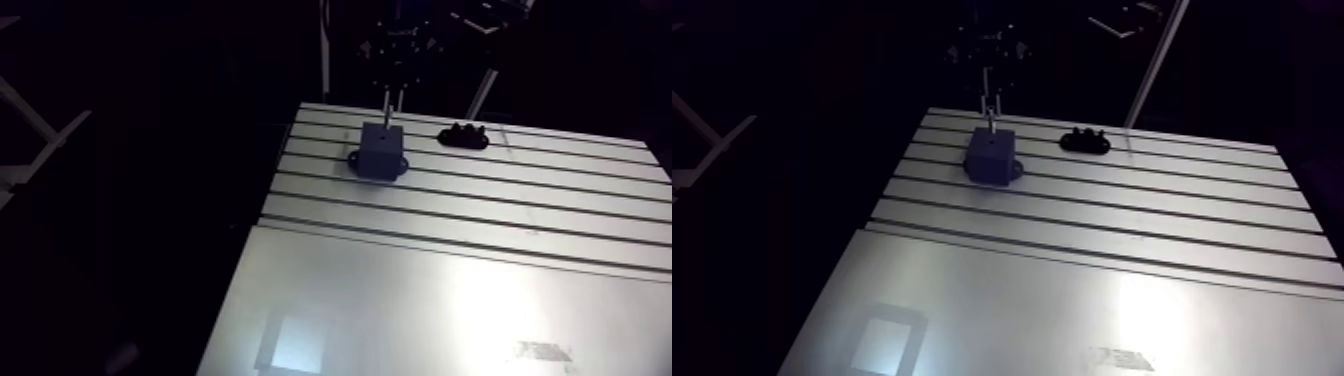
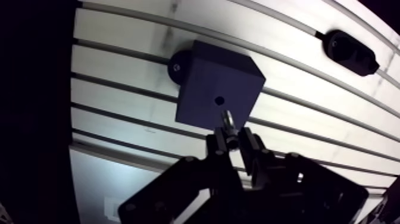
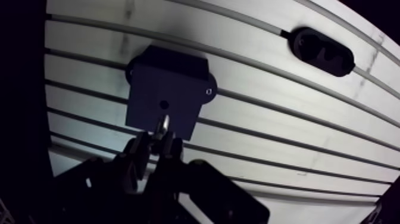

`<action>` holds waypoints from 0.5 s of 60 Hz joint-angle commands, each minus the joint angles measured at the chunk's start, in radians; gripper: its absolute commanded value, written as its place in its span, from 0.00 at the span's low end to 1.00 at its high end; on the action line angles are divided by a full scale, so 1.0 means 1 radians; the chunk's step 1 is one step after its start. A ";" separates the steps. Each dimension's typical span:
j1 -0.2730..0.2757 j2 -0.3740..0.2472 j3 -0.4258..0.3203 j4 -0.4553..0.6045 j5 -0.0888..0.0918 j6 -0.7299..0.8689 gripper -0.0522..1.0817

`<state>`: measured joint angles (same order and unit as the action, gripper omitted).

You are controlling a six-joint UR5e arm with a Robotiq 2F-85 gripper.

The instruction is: Pick up the M10 bolt and insert it into the hole until fully seated.

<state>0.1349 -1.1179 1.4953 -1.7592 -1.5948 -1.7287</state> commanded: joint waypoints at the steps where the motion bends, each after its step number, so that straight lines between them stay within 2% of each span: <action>1: 0.002 0.001 0.003 -0.004 0.000 -0.001 1.00; 30: 0.003 0.002 0.016 -0.017 0.000 -0.010 1.00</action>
<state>0.1377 -1.1165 1.5049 -1.7655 -1.5943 -1.7342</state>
